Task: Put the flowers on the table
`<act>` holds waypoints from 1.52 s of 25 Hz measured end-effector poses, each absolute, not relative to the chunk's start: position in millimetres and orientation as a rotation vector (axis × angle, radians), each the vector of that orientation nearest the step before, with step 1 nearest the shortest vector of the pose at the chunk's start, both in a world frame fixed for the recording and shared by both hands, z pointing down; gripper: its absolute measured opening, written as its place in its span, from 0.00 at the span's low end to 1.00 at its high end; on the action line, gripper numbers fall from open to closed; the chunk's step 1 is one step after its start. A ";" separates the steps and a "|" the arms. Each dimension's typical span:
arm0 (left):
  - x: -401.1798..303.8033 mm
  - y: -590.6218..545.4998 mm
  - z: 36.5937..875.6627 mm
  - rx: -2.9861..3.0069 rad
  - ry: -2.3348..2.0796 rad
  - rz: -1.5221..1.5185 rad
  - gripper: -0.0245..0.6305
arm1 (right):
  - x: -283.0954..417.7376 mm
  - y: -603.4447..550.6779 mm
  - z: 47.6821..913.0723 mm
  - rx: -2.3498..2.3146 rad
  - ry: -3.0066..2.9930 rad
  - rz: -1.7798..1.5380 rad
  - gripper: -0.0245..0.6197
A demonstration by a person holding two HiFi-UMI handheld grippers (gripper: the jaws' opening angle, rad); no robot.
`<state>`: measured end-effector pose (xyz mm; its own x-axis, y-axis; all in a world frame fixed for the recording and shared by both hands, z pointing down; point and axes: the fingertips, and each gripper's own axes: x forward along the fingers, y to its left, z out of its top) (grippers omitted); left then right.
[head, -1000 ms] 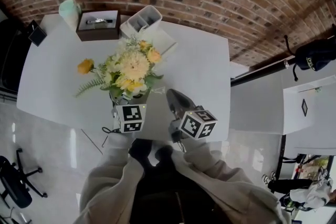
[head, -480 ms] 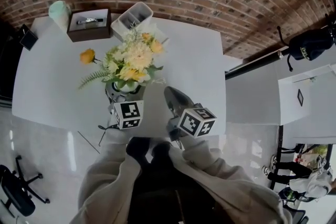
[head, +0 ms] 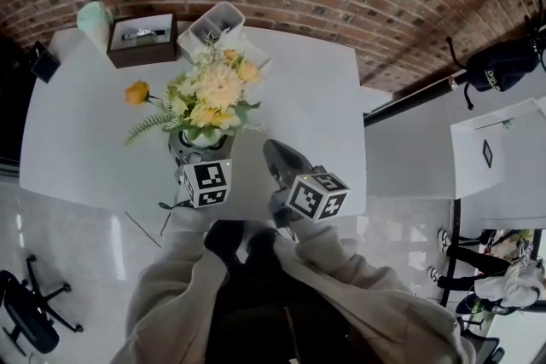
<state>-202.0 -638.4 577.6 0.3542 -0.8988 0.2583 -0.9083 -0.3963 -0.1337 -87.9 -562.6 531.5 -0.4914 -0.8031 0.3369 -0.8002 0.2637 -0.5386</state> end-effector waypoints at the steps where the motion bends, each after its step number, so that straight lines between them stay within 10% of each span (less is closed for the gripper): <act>1: -201.8 -638.7 571.4 2.565 -1.708 0.433 0.78 | -88.4 -562.1 532.4 -1.578 2.493 -1.062 0.04; 35: -125.4 -488.8 533.2 2.380 -1.669 0.436 0.78 | -1.3 -461.3 504.0 -1.383 2.498 -1.085 0.04; 38: -99.3 -461.2 527.3 2.392 -1.613 0.434 0.58 | 13.4 -443.7 501.5 -1.394 2.493 -1.073 0.04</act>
<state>-99.3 -461.2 527.3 0.3524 -0.8623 0.3638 -0.9284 -0.3710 0.0200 13.4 -443.7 501.5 -0.5792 -0.7770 0.2467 -0.7133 0.3365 -0.6148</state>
